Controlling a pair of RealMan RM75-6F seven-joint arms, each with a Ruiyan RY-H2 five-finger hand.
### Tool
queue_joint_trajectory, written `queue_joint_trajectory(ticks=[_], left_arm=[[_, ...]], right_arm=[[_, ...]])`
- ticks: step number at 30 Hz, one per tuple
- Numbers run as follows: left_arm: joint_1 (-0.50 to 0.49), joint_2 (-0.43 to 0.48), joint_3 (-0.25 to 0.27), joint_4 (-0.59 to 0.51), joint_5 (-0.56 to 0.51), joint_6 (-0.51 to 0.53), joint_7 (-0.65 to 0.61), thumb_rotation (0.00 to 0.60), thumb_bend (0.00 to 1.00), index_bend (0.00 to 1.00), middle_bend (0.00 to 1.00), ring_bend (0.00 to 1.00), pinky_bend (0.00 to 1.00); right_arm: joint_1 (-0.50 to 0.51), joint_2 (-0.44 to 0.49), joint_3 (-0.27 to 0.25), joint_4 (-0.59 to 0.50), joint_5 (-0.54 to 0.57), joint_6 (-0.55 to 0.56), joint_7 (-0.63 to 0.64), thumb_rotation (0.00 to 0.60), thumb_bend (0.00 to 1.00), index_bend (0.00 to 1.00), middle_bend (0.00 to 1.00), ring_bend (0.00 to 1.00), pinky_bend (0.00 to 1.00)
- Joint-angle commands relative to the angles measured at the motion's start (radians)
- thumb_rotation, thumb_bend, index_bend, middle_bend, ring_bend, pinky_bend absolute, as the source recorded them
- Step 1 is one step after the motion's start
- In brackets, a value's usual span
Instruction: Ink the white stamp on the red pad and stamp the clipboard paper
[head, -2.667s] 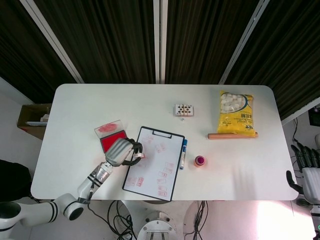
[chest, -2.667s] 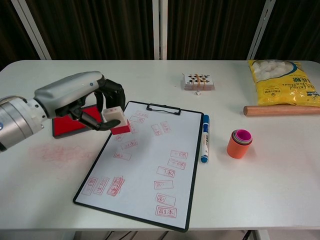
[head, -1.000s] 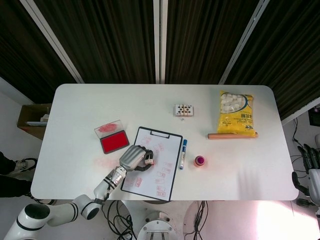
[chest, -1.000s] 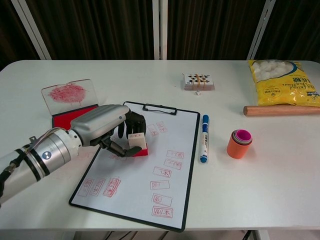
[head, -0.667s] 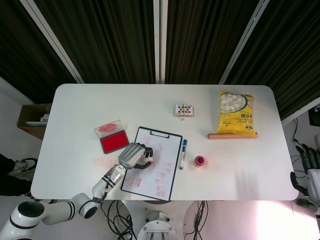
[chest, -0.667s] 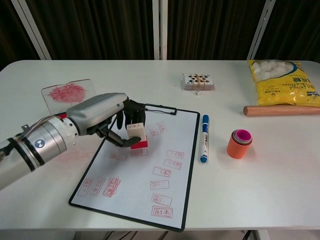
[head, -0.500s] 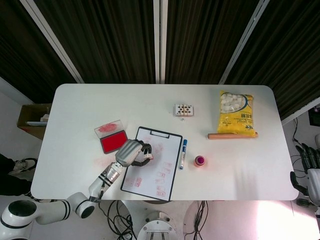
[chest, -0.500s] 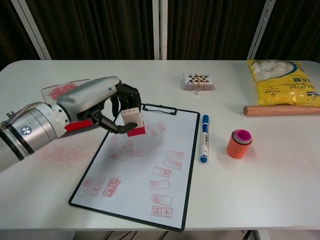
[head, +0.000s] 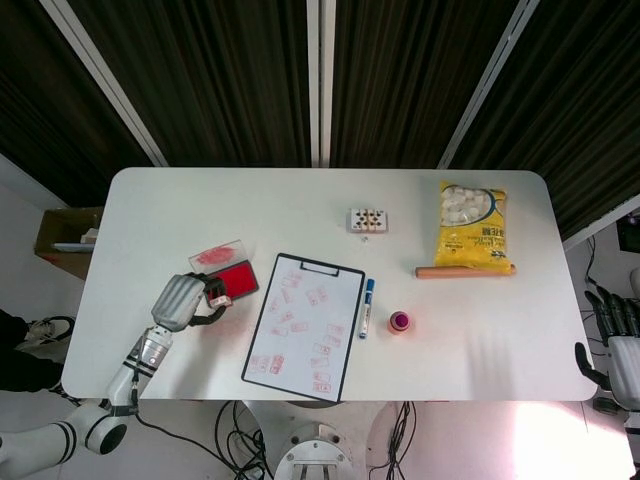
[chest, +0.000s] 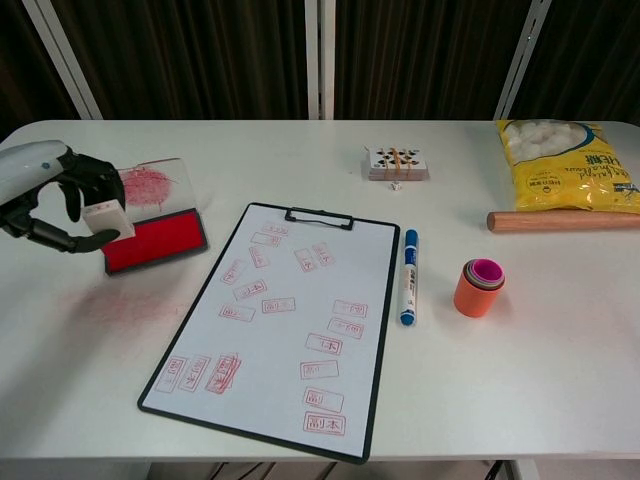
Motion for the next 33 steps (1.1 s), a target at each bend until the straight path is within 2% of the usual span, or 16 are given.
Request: queue_joint_trajectory(ticks=[1,10,19,27,33], left_arm=[[0.048,0.005,0.019,0.072,-0.020,0.020,-0.071,0.600,0.45,0.71,0.73,0.52,0.53],[0.089,-0.055,0.048,0.190,0.016,0.034,-0.192,0.600,0.45,0.70,0.73,0.52,0.53],[0.095,-0.115,0.047,0.275,0.032,0.020,-0.237,0.600,0.45,0.69,0.72,0.52,0.53],[0.094,-0.133,0.057,0.321,0.052,0.006,-0.243,0.600,0.44,0.64,0.68,0.49,0.52],[0.094,-0.143,0.061,0.346,0.066,0.007,-0.256,0.600,0.39,0.56,0.62,0.45,0.50]], right_arm=[[0.001,-0.002,0.001,0.001,0.002,-0.001,-0.003,0.600,0.40,0.00,0.00,0.00,0.00],[0.003,-0.011,-0.005,-0.006,0.000,-0.009,-0.025,0.600,0.40,0.00,0.00,0.00,0.00],[-0.002,-0.007,-0.004,-0.011,0.007,-0.003,-0.031,0.600,0.40,0.00,0.00,0.00,0.00],[-0.003,-0.007,-0.004,-0.010,0.010,-0.005,-0.031,0.600,0.40,0.00,0.00,0.00,0.00],[-0.002,-0.003,-0.004,-0.015,0.014,-0.009,-0.030,0.600,0.40,0.00,0.00,0.00,0.00]])
